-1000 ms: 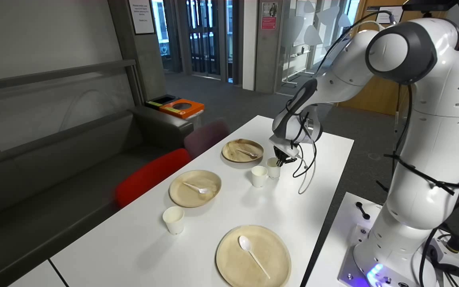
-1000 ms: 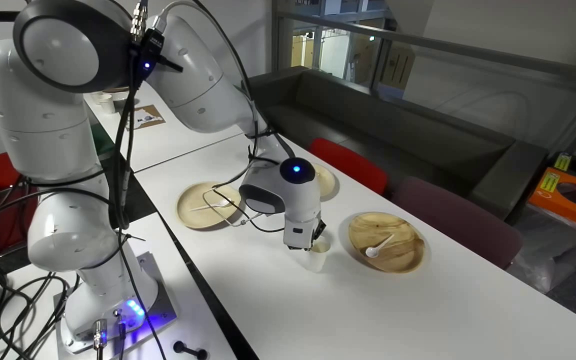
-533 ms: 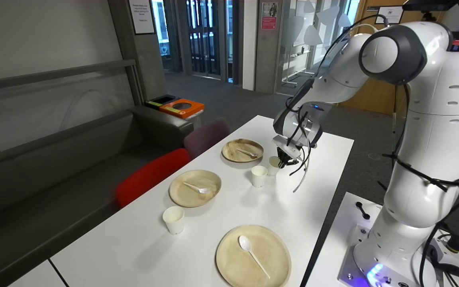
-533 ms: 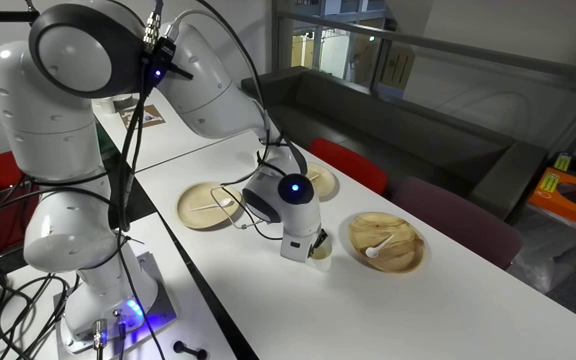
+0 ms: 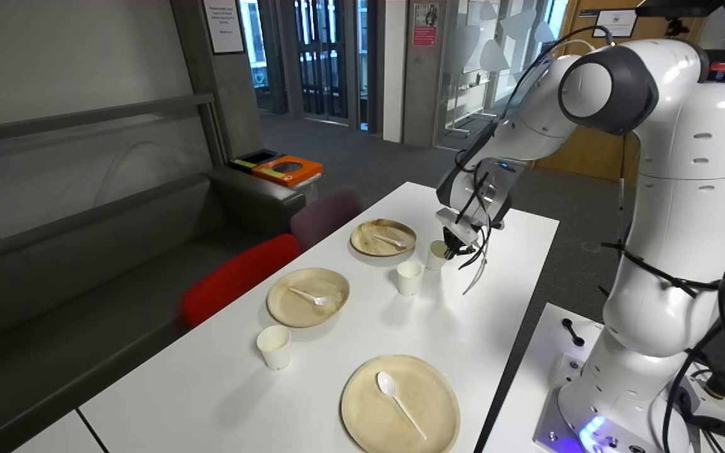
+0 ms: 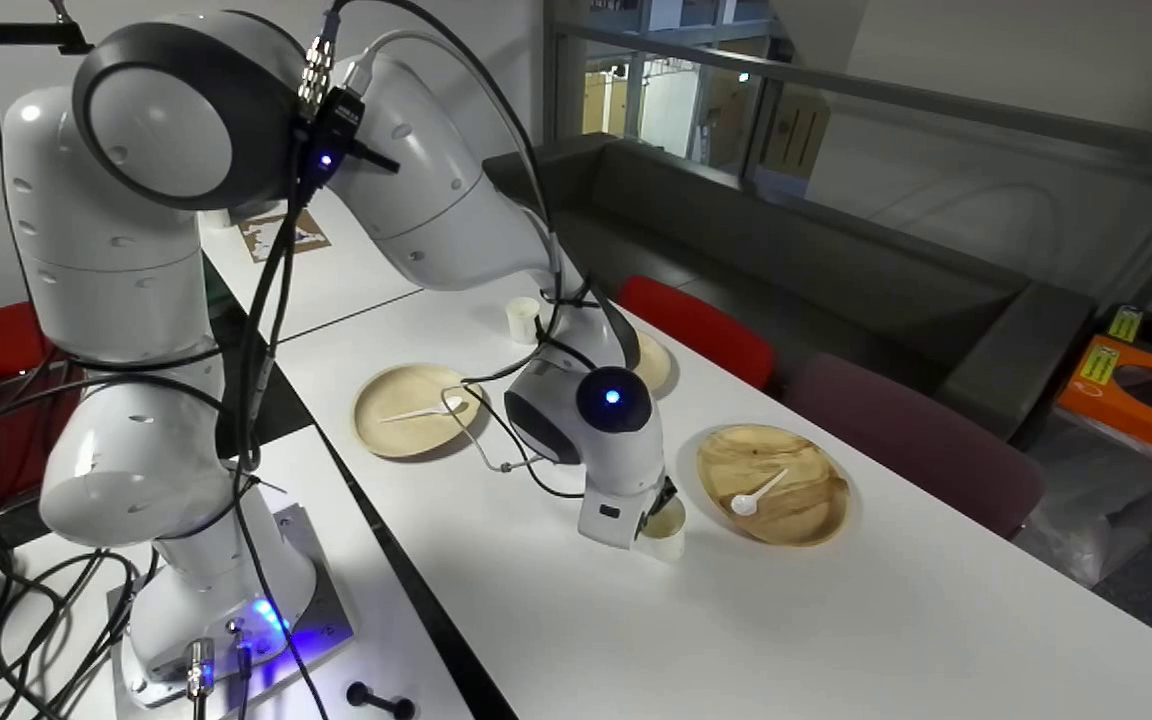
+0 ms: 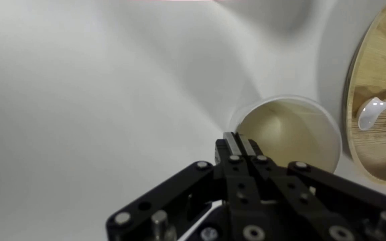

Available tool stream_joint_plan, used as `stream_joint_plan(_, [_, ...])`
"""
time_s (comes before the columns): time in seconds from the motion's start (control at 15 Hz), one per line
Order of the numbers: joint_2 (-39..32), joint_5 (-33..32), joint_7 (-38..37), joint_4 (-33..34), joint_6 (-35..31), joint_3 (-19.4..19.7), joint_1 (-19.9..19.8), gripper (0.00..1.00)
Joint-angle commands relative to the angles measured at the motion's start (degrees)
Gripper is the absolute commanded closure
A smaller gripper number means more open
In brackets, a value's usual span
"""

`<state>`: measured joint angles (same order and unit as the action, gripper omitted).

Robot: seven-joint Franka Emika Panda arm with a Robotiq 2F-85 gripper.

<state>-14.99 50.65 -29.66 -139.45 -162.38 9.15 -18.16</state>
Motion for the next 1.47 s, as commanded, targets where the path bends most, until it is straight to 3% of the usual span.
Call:
stream_joint_plan(0.0, [2.98, -1.87, 1.33, 0.08, 3.73, 3.34, 1.47, 0.99])
stream_joint_plan(0.33, [3.23, -4.66, 0.36, 0.86, 5.75, 4.74, 2.41, 0.99])
stream_joint_plan(0.4, [3.14, -5.16, 0.34, 0.98, 6.18, 4.84, 2.57, 0.76])
stream_joint_plan(0.47, [3.11, -5.44, 0.35, 1.06, 6.52, 4.89, 2.7, 0.72])
stream_joint_plan(1.07, [5.66, -6.49, 1.55, -0.71, 7.65, 4.61, 3.48, 0.06])
stream_joint_plan(1.13, [6.32, -7.09, 1.3, -1.15, 7.44, 4.64, 3.8, 0.01])
stream_joint_plan(1.4, [8.9, -10.29, 1.15, -2.68, 7.72, 4.12, 5.21, 0.0])
